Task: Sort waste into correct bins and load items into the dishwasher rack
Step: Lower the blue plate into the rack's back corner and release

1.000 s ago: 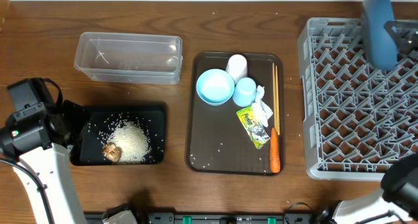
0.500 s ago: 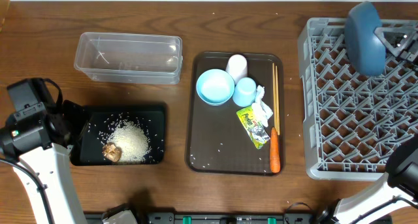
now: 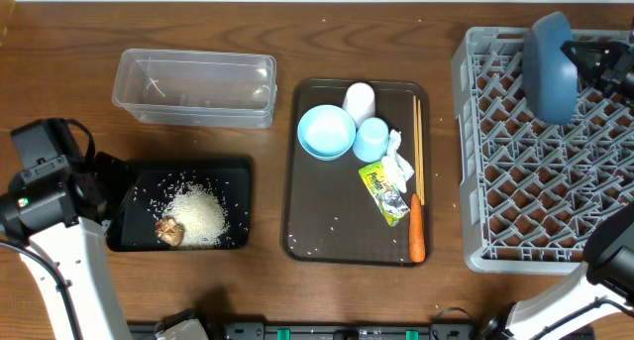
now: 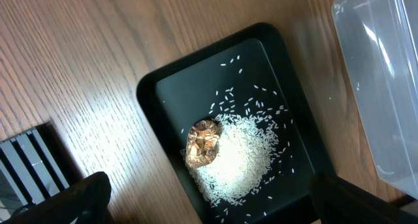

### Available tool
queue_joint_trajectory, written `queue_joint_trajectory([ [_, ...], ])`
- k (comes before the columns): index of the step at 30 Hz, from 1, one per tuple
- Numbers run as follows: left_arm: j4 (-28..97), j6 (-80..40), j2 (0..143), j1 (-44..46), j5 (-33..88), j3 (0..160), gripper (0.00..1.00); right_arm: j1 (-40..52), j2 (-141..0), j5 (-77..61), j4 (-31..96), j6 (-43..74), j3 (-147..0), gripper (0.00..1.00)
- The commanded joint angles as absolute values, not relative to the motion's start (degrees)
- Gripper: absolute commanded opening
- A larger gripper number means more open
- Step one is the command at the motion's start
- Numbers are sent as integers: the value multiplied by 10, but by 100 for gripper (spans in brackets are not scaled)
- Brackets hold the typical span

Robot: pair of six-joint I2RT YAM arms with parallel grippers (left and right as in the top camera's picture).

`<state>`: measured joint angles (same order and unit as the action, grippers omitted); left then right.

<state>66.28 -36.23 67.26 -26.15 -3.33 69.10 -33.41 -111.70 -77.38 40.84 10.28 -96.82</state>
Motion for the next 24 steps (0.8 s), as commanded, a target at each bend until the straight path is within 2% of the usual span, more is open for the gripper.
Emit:
queue_joint_trajectory([
  [1, 666, -368, 671, -265, -34, 689, 98, -341, -1113, -707, 409, 137, -978, 1],
  [8, 666, -368, 671, -265, -34, 689, 98, -342, -1096, -630, 409, 170, -978, 1],
  [13, 666, -368, 671, -265, -34, 689, 98, -349, -1053, -526, 419, 198, -978, 1],
  [21, 666, -368, 671, -265, -34, 689, 98, -356, -962, -218, 524, 234, -978, 8],
  [24, 666, -368, 671, -265, -34, 689, 98, -356, -945, -121, 563, 253, -978, 8],
])
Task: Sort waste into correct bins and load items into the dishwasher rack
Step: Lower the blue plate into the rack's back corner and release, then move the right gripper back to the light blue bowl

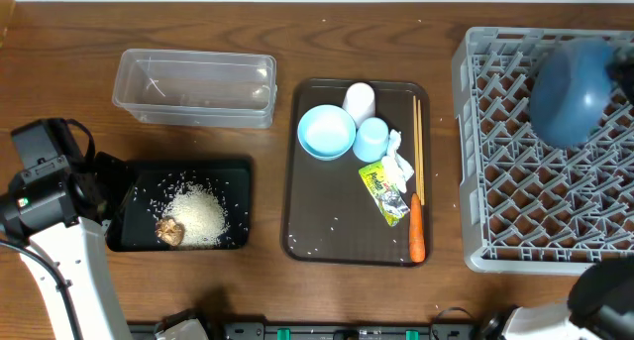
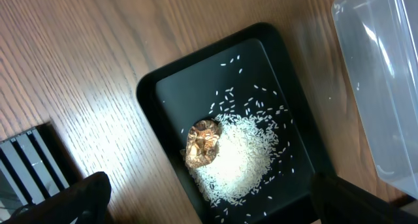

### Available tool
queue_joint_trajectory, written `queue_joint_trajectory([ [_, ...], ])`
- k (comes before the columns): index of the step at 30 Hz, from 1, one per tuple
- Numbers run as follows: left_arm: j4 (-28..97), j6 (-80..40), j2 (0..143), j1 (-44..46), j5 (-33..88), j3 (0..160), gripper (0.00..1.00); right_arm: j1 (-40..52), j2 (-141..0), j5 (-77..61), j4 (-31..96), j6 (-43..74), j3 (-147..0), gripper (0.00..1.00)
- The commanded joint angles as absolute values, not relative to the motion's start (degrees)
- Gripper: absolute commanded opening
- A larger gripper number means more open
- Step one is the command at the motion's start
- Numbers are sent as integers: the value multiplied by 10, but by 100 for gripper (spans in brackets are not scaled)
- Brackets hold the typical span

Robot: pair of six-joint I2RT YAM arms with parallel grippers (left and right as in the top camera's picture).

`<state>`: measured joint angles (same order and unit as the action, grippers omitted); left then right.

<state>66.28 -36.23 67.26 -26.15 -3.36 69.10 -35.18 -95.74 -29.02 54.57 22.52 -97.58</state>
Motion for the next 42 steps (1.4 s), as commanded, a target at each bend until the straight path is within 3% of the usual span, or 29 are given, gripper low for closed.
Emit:
queue_joint_trajectory([
  [1, 666, -368, 671, -265, -34, 689, 98, -356, -942, -101, 571, 263, -978, 8],
  [13, 666, -368, 671, -265, -34, 689, 98, -352, -909, -91, 608, 280, -978, 19],
  [16, 666, -368, 671, -265, -34, 689, 98, -340, -887, -150, 608, 257, -978, 27],
  [20, 666, -368, 671, -265, -34, 689, 98, -301, -851, -232, 606, 233, -978, 54],
  [22, 666, -368, 671, -265, -34, 689, 98, -268, -837, -252, 607, 224, -978, 72],
  [24, 666, -368, 671, -265, -34, 689, 98, -218, -825, -260, 609, 210, -978, 99],
  [30, 666, -368, 671, -265, -34, 689, 98, -48, -823, -259, 608, 201, -978, 99],
  [32, 666, -368, 671, -265, -34, 689, 98, -5, -827, -259, 598, 201, -978, 83],
  [42, 666, -368, 671, -265, -34, 689, 98, 235, -950, -105, 540, 69, -977, 94],
])
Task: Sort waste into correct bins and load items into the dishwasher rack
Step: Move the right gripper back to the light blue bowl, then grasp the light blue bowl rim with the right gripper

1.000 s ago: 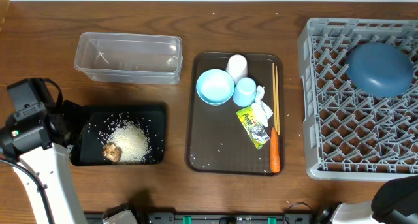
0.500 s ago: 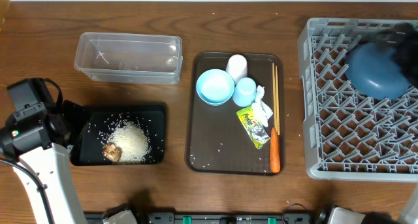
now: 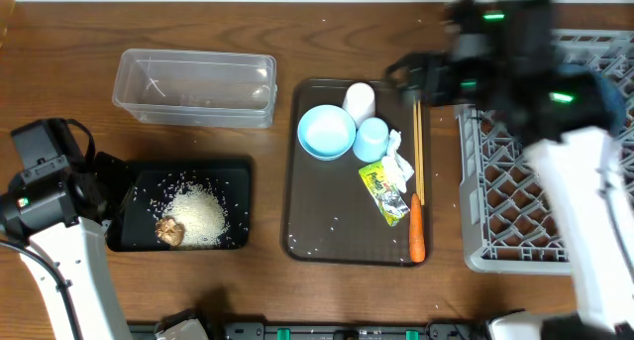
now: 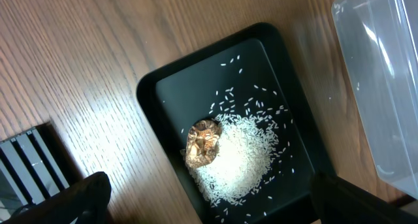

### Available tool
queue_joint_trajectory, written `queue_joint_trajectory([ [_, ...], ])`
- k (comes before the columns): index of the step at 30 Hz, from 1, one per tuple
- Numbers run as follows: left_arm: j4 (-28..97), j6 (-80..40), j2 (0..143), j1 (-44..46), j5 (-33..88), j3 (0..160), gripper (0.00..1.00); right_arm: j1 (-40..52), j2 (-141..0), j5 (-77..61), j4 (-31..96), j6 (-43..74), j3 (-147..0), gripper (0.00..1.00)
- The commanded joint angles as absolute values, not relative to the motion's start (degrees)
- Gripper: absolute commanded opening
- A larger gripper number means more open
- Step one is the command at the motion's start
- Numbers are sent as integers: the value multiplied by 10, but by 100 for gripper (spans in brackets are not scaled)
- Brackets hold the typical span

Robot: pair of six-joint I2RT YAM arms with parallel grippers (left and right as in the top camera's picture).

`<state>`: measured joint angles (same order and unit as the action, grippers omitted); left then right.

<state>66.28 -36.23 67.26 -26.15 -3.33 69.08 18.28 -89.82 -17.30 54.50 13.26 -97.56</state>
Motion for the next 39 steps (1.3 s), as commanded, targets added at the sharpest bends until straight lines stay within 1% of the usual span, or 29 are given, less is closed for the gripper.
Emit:
queue_joint_trajectory([
  [1, 666, -368, 671, -265, -34, 689, 98, 255, -973, -105, 532, 54, -977, 95],
  [4, 666, -368, 671, -265, -34, 689, 98, 305, -1037, -105, 509, 16, -977, 98],
  [7, 666, -368, 671, -265, -34, 689, 98, 348, -1096, -102, 484, -28, -977, 98],
  [12, 666, -368, 671, -265, -34, 689, 98, 406, -1168, -15, 453, -30, -977, 98],
  [17, 666, -368, 671, -265, -34, 689, 98, 439, -1209, 30, 455, -30, -977, 96],
  [20, 666, -368, 671, -265, -34, 689, 98, 450, -1226, 33, 457, -25, -977, 91],
  [26, 666, -368, 671, -265, -34, 689, 98, 451, -1242, 76, 460, 2, -977, 73],
  [29, 666, -368, 671, -265, -34, 689, 98, 448, -1244, 75, 465, 2, -977, 70],
  [32, 666, -368, 671, -265, -34, 689, 98, 448, -1249, 75, 472, 6, -977, 61],
  [37, 666, -368, 671, -265, -34, 689, 98, 448, -1258, 75, 480, 19, -977, 52],
  [39, 666, -368, 671, -265, -34, 689, 98, 448, -1259, 75, 480, 26, -977, 47],
])
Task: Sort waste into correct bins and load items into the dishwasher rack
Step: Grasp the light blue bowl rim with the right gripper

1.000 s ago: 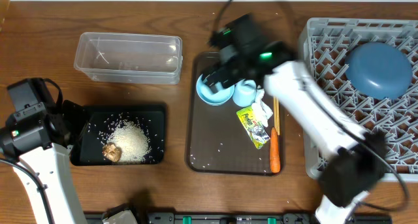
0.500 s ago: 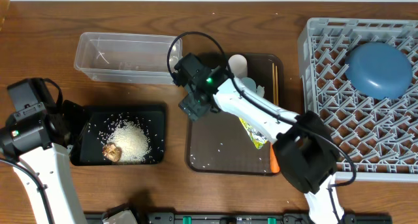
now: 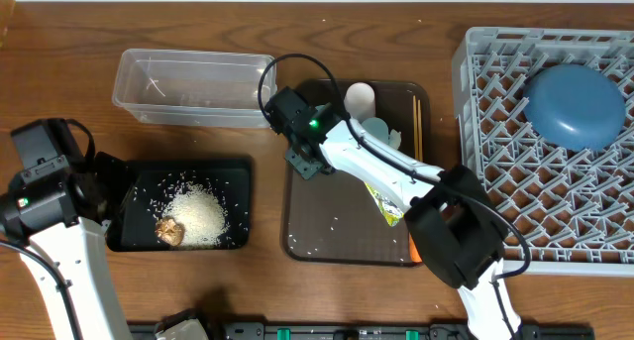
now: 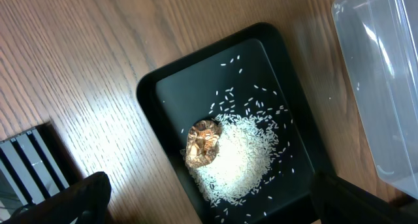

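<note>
A dark blue bowl lies upside down in the grey dishwasher rack. The brown tray carries a white cup, a small blue cup, chopsticks, crumpled paper, a green packet and a carrot. My right arm stretches across it, and its gripper is at the tray's upper left, over the spot where the arm hides the light blue bowl; its jaws are unclear. My left gripper hangs open above the black tray of rice.
A clear plastic container stands at the back left, just beyond the black tray. A brown food scrap lies on the rice. Loose rice grains dot the brown tray's front. The rack fills the table's right side.
My right arm was blurred over the tray's back right corner by the rack. Its gripper is now at the tray's upper left, over the light blue bowl. The left arm has not moved.
My right gripper held the dark blue bowl on edge over the rack, then lower at the rack's back right. Later the arm was away from it, by the tray. Now the bowl rests in the rack and the gripper is across the tray.
</note>
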### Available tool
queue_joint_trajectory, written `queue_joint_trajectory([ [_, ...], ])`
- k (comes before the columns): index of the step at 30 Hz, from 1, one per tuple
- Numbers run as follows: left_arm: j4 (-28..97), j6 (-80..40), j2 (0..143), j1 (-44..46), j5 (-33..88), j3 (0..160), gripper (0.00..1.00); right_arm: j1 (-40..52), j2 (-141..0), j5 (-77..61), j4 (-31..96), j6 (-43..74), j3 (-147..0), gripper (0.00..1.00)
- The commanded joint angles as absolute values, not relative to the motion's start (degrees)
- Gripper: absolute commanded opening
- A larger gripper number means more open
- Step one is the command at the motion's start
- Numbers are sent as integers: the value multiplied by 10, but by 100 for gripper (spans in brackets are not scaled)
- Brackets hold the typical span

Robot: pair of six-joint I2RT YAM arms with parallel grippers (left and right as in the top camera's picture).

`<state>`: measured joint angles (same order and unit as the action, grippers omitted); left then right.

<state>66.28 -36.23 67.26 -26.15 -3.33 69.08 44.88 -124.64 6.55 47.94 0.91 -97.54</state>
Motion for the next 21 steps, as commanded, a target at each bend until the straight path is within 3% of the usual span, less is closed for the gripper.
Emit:
queue_joint_trajectory([
  [1, 666, -368, 671, -265, -34, 689, 98, 448, -1259, 75, 479, 26, -977, 45],
  [14, 666, -368, 671, -265, -34, 689, 98, 449, -1259, 75, 476, 41, -977, 1],
  [21, 666, -368, 671, -265, -34, 689, 98, 449, -1253, 66, 477, 61, -978, 1],
])
